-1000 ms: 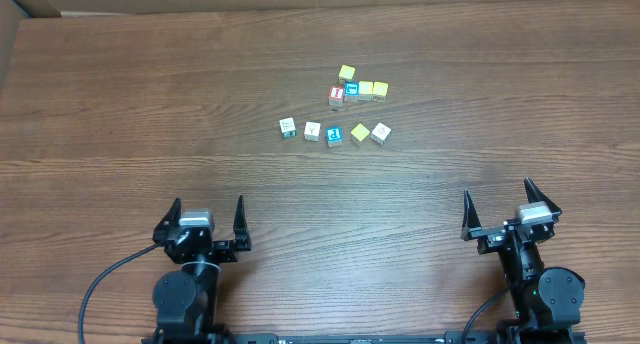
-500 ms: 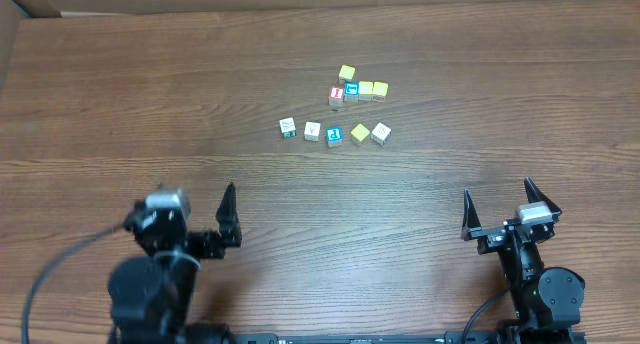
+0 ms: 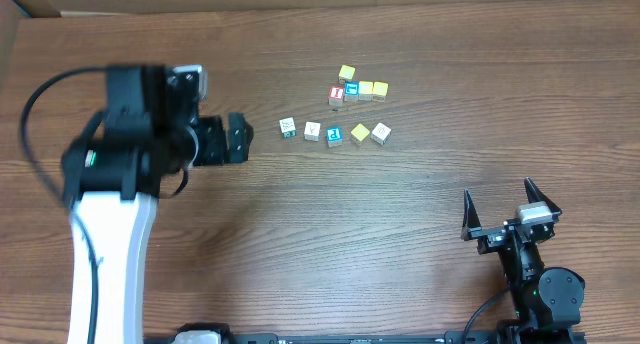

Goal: Flip 5 blocks
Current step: 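Move the left gripper forward over the white block with letter M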

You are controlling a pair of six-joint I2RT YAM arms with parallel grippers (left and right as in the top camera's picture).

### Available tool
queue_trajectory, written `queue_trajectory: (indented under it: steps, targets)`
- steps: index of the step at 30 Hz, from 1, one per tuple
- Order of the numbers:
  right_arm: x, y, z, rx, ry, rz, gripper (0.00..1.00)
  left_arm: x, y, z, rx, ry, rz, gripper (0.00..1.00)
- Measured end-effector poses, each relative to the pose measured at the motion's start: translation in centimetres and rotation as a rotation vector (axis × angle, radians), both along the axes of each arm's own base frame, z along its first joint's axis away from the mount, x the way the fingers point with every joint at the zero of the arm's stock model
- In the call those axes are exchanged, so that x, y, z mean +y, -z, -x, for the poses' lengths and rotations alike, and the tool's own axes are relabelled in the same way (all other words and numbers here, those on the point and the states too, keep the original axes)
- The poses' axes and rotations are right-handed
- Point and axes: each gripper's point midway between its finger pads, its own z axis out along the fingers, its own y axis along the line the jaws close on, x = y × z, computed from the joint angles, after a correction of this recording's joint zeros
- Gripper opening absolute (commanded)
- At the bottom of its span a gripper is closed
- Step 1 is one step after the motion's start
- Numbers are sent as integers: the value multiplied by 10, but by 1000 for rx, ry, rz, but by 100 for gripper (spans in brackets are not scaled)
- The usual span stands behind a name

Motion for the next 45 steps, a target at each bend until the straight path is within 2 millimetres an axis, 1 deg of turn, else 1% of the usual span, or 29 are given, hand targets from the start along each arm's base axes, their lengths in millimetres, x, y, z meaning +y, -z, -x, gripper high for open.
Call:
queue_trajectory:
  steps: [1, 2, 3, 4, 7, 9, 13, 18, 22, 26, 32, 35, 37, 41, 45]
  targets:
    - [0, 0, 0, -1, 1, 0, 100, -1, 8, -4, 36, 3, 6, 86]
    - [0, 0, 0, 0, 1, 0, 100, -2, 18, -5, 76, 7, 10, 64]
    - [0, 0, 0, 0, 1, 0, 100, -3, 29, -6, 125, 7, 14, 37]
    - [0, 0, 0, 0, 1, 0, 100, -4, 41, -8, 171, 10, 18, 4]
    - [0, 0, 0, -1, 1, 0, 100, -5, 64, -14, 249, 11, 22, 4]
    - [0, 0, 0, -1, 1, 0, 100, -5, 73, -16, 278, 13, 24, 4]
    - [0, 0, 0, -1, 0, 0, 100, -5, 87, -22, 317, 12, 24, 4]
    - [0, 0, 0, -1, 0, 0, 100, -5, 97, -32, 321, 11, 24, 4]
    - [0, 0, 0, -1, 0, 0, 100, -6, 104, -44, 307, -12, 33, 6]
    - [0, 0, 0, 0, 1, -1, 100, -6, 109, -56, 292, -53, 52, 11]
    - [0, 0, 0, -1, 0, -1, 100, -6, 114, -68, 276, -91, 70, 17]
    - [0, 0, 0, 0, 1, 0, 100, -6, 113, -76, 253, -101, 77, 26]
    - [0, 0, 0, 0, 1, 0, 100, -6, 112, -79, 240, -105, 80, 27]
    - [0, 0, 0, 0, 1, 0, 100, -4, 112, -82, 229, -130, 77, 34]
    - [0, 0, 0, 0, 1, 0, 100, 2, 112, -85, 221, -170, 63, 36]
